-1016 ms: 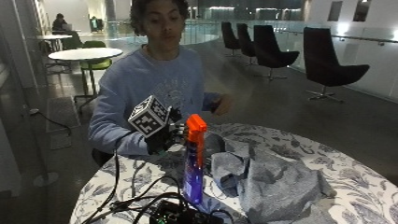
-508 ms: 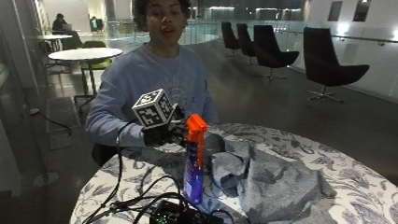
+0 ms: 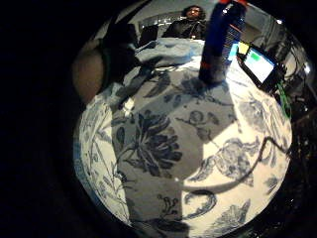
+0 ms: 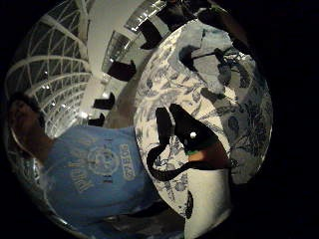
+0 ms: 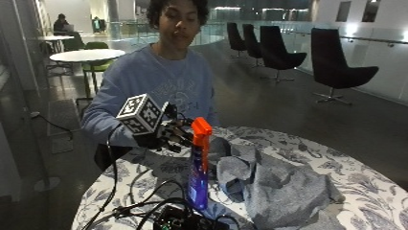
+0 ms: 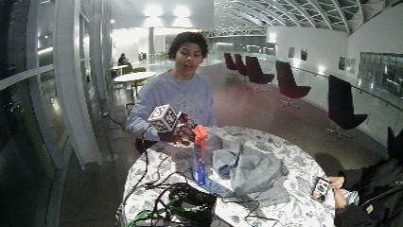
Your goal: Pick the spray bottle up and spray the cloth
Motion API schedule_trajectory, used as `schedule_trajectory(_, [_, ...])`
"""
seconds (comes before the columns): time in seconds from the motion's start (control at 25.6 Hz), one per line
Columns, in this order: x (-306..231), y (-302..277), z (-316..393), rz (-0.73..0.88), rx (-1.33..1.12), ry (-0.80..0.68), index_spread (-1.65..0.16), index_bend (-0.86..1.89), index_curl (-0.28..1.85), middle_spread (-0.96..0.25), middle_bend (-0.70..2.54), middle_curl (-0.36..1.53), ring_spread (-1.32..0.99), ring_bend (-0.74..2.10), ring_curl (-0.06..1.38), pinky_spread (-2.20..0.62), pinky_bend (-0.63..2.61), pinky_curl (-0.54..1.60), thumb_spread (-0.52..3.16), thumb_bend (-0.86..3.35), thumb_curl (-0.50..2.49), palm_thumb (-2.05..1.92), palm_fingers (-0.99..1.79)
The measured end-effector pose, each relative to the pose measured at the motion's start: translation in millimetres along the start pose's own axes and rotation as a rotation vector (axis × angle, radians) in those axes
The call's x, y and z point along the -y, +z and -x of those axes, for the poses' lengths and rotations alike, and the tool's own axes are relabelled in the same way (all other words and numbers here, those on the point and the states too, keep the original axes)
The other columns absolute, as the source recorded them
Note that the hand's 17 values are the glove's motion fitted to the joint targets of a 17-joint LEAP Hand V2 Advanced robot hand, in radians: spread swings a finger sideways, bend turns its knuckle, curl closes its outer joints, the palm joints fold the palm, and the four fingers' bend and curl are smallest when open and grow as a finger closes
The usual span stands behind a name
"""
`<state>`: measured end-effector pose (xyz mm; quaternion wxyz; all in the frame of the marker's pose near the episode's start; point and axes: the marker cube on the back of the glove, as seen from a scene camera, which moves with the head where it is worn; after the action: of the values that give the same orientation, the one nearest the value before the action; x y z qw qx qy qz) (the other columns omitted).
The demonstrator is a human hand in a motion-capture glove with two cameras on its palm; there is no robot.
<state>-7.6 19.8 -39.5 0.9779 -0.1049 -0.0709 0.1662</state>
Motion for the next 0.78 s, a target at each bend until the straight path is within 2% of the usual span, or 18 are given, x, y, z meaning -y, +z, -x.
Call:
schedule_trajectory(0.12, [0, -2, -11, -0.063, 0.160, 0.090, -0.37, -0.04, 0.21, -0.05, 0.39, 0.31, 0.00, 0.48, 0.30, 0.20, 0.34, 0.32, 1.07, 0.05, 0.28, 0.51, 0.58])
schedule_trajectory(0.27, [-1, -5, -24, -0.098, 0.292, 0.179, -0.38, -0.03, 0.16, -0.03, 0.36, 0.32, 0.01, 0.53, 0.32, 0.20, 0.42, 0.35, 1.06, -0.01, 0.27, 0.46, 0.51])
schedule_trajectory(0.55, [15, -22, -48, -0.177, 0.410, 0.335, -0.38, 0.01, 0.11, -0.01, 0.36, 0.34, 0.03, 0.55, 0.33, 0.22, 0.50, 0.37, 1.05, -0.03, 0.27, 0.43, 0.41])
schedule_trajectory(0.78, [47, -24, -75, -0.226, 0.422, 0.412, -0.39, 0.02, 0.08, 0.00, 0.37, 0.35, 0.04, 0.55, 0.33, 0.23, 0.56, 0.38, 1.02, -0.03, 0.27, 0.43, 0.35])
